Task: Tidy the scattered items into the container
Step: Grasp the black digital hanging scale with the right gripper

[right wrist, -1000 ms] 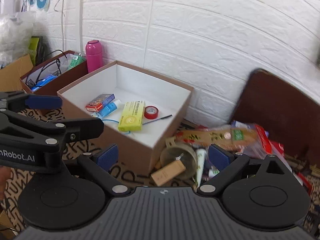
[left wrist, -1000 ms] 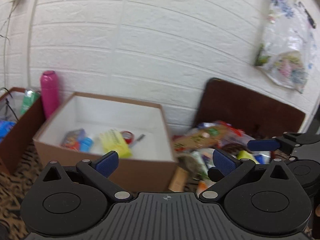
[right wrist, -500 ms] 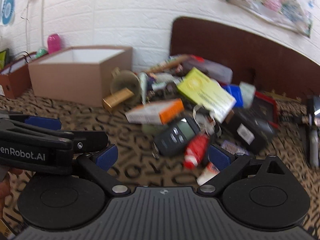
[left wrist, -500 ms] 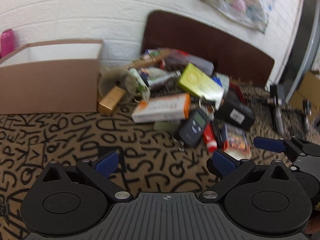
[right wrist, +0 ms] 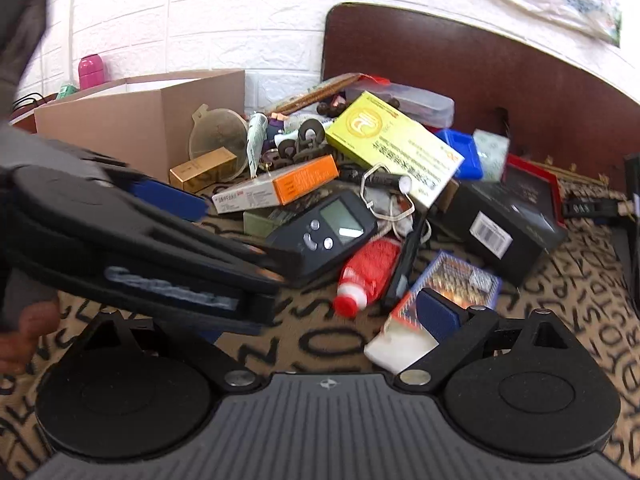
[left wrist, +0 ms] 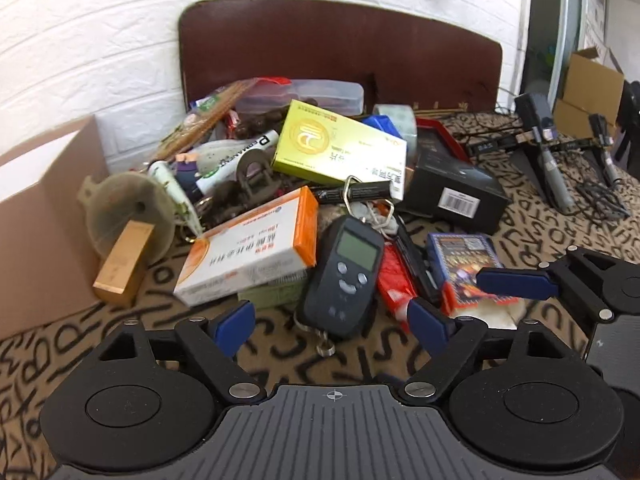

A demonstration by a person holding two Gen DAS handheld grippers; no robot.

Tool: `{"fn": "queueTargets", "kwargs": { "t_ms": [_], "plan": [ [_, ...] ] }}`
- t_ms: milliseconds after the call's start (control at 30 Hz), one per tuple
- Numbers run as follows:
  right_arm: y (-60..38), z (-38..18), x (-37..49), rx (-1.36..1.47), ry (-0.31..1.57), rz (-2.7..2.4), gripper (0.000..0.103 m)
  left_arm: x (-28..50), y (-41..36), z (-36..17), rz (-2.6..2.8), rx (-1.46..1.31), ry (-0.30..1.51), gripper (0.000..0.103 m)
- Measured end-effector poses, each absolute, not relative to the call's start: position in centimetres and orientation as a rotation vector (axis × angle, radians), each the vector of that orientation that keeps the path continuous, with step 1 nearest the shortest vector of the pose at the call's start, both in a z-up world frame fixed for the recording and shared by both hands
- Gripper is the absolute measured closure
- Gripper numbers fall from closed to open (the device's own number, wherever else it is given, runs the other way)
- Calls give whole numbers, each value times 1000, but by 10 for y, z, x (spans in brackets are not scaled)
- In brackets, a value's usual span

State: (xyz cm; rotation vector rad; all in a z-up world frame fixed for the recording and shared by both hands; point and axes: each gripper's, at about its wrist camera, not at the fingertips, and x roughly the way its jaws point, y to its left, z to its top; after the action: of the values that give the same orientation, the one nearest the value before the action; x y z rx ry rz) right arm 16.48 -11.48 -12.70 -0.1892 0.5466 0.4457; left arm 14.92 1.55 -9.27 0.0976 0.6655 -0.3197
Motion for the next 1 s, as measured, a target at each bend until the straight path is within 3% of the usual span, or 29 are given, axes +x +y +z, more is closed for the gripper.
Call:
{"fn": "queueTargets", "kwargs": {
  "t_ms": [233, 367, 467, 533, 600, 633, 667, 1000],
  "plan": [
    [-107, -137, 206, -204, 571, 515, 17, 186, 8, -103, -364, 102, 728, 27],
    [-99, -143, 222, -233, 577, 557, 17, 201, 14, -109, -412, 41, 788, 51],
    [-93, -147, 229, -240, 591, 577, 20, 203, 16, -108, -425, 43, 798, 61],
    [-92, -146, 225, -245, 591, 584, 28, 196, 16, -105, -419, 75, 786, 68],
    [-92, -141, 216, -249, 582, 600, 37, 185, 18, -100, -426, 87, 772, 83],
    [-93, -138, 209, -252, 563, 607, 44, 178, 20, -97, -453, 61, 770, 85],
    [-94, -134, 201, -256, 543, 614, 45, 171, 23, -93, -472, 27, 773, 85],
    [-90, -117, 124, -272, 583, 701, 43, 86, 39, -86, -470, 2, 792, 82]
  ]
}}
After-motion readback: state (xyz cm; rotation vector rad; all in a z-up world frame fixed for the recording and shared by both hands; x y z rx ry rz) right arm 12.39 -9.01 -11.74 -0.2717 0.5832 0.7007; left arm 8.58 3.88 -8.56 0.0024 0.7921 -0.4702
